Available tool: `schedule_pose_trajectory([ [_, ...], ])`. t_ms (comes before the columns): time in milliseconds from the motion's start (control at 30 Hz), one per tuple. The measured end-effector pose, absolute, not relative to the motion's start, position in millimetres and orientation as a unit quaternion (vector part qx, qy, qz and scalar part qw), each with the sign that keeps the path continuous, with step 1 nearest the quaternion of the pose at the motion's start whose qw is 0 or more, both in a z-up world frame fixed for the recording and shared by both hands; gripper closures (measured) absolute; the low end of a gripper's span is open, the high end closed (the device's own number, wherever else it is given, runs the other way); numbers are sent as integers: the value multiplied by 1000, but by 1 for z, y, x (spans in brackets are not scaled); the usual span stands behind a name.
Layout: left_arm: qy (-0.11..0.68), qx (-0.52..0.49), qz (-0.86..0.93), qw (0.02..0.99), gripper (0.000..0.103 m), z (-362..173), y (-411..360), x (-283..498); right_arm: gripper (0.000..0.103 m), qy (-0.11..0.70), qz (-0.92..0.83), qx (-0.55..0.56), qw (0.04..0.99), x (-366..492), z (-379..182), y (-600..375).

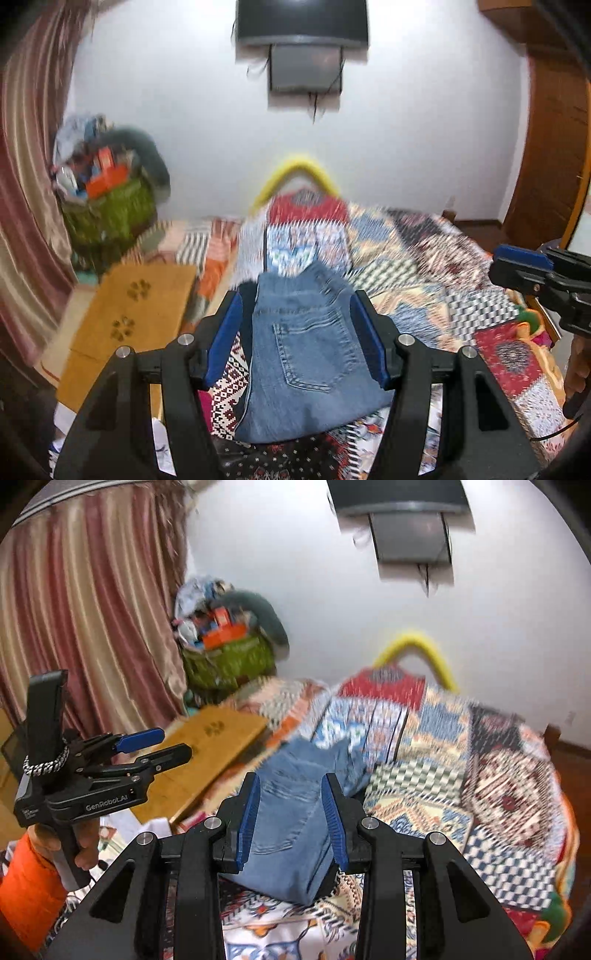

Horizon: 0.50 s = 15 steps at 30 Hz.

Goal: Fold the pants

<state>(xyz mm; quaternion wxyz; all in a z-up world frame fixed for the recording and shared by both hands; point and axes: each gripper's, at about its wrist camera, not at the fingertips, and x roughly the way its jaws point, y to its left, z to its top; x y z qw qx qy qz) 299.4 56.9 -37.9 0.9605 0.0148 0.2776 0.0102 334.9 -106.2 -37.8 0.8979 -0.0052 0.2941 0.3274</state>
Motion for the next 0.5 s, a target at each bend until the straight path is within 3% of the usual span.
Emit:
schedule_pose_trajectory([
  [267,178,21,-1,984,43,23,23,190,72,179,347,-1,921,227,31,-128],
  [500,116,0,-1,993,43,36,12,109,72,120,343,-11,932,158,39,-138],
])
